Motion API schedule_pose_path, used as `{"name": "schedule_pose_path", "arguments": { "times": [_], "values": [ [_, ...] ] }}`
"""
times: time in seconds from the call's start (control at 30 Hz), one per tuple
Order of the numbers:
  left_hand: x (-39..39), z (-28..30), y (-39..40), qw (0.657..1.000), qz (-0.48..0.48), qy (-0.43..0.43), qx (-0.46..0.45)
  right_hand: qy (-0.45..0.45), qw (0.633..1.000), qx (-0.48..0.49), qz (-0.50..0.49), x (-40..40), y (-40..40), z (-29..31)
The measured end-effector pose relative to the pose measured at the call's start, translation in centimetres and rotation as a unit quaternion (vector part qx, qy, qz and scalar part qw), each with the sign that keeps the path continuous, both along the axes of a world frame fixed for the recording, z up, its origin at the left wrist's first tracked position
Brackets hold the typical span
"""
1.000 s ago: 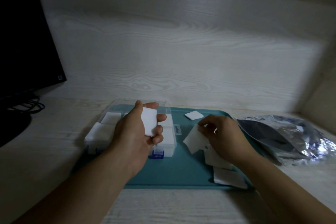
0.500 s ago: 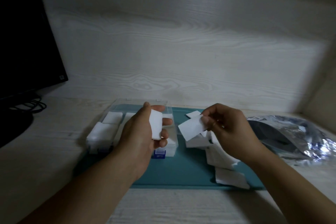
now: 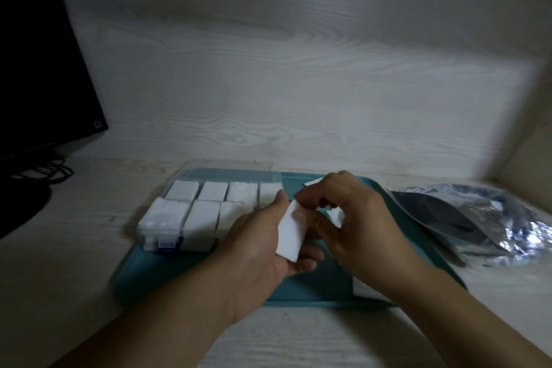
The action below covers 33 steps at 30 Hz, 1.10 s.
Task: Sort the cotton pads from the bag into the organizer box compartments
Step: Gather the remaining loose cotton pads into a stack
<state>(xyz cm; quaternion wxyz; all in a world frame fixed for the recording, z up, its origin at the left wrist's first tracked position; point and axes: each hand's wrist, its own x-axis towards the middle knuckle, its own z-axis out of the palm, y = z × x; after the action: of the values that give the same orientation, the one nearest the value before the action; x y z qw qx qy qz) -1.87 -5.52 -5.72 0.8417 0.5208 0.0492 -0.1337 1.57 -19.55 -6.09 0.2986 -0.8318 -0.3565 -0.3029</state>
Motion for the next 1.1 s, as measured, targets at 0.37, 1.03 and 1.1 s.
{"name": "schedule_pose_path", "arguments": {
  "times": [0.37, 1.03, 1.1],
  "values": [
    [0.5, -1.0, 0.6, 0.996, 0.084, -0.036, 0.007, 0.079, 0.990, -0.108, 0.038, -1.9, 0.8, -0.2],
    [0.7, -0.6, 0.9, 0.993, 0.038, 0.018, -0.110, 0.011, 0.987, -0.150, 0.054, -1.8, 0.6, 0.3],
    [0.8, -0.6, 1.0, 0.991, 0.033, 0.035, -0.128, 0.007, 0.986, -0.153, 0.058, -1.9, 0.6, 0.3]
  ]
}}
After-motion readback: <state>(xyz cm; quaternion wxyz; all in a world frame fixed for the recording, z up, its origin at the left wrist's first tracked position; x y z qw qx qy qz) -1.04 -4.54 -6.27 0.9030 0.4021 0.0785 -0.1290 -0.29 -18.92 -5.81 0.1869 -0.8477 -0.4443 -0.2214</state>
